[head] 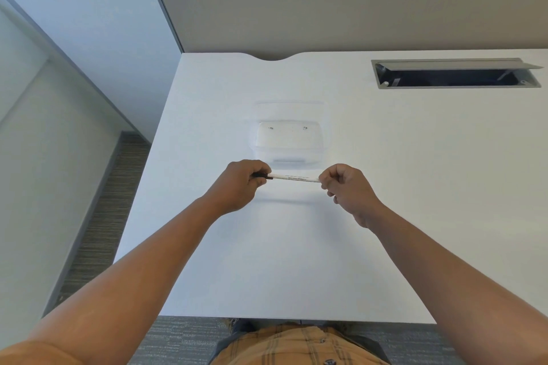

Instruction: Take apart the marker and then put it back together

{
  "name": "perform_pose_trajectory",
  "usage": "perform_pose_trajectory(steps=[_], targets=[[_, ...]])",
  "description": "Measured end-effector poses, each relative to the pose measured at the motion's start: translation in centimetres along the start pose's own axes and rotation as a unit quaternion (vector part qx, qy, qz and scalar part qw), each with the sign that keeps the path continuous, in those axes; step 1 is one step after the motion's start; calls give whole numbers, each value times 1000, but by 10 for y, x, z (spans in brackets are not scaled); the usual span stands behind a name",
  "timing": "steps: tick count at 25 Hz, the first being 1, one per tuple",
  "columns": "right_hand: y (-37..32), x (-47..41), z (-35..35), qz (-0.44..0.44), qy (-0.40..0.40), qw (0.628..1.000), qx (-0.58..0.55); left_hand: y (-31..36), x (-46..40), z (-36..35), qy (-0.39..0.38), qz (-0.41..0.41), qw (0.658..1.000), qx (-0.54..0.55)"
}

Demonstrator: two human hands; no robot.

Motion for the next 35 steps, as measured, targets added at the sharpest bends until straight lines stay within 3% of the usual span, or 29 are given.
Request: perform_pose_trajectory(steps=[5, 14, 35], targets=[[13, -17, 1, 33, 3, 999, 41, -23, -3, -16, 28, 26, 999, 0], [28, -56, -12, 102, 99, 962, 232, -51, -22, -42, 20, 58, 996, -64], [34, -66, -17, 82, 107, 960, 245, -62, -29, -40, 2, 56, 997, -48]])
Point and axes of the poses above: each hand's wrist, its own x-axis away from the middle knuckle, its own z-axis out of the back of the hand, y = z × x, the point moved 1 cm from there along -x, towards the middle knuckle, and after that the axes turned 15 degrees about -z, right-handed, at the moved point
